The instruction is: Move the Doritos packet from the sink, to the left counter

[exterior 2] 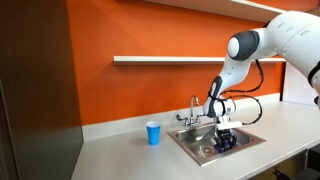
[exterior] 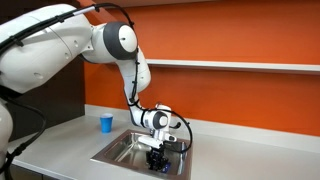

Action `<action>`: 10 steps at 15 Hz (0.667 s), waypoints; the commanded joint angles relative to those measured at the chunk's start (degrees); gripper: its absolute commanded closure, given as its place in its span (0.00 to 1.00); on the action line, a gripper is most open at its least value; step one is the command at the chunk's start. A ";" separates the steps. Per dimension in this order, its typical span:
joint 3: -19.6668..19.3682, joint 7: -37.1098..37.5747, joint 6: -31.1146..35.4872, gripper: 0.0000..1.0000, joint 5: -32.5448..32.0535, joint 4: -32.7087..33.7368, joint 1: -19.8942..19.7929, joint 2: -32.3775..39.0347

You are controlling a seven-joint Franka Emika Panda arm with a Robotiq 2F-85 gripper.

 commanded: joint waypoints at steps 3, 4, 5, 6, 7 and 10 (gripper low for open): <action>0.72 -1.87 -0.20 0.99 1.08 -0.34 -1.37 -0.55; 0.72 -1.82 -0.18 0.96 1.09 -0.28 -1.34 -0.48; 0.71 -1.80 -0.30 0.98 1.08 -0.25 -1.32 -0.56; 0.65 -1.75 -0.30 1.00 1.02 -0.24 -1.28 -0.62; 0.63 -1.67 -0.39 1.00 1.01 -0.24 -1.25 -0.69; 0.59 -1.46 -0.55 0.99 1.02 -0.26 -1.12 -0.94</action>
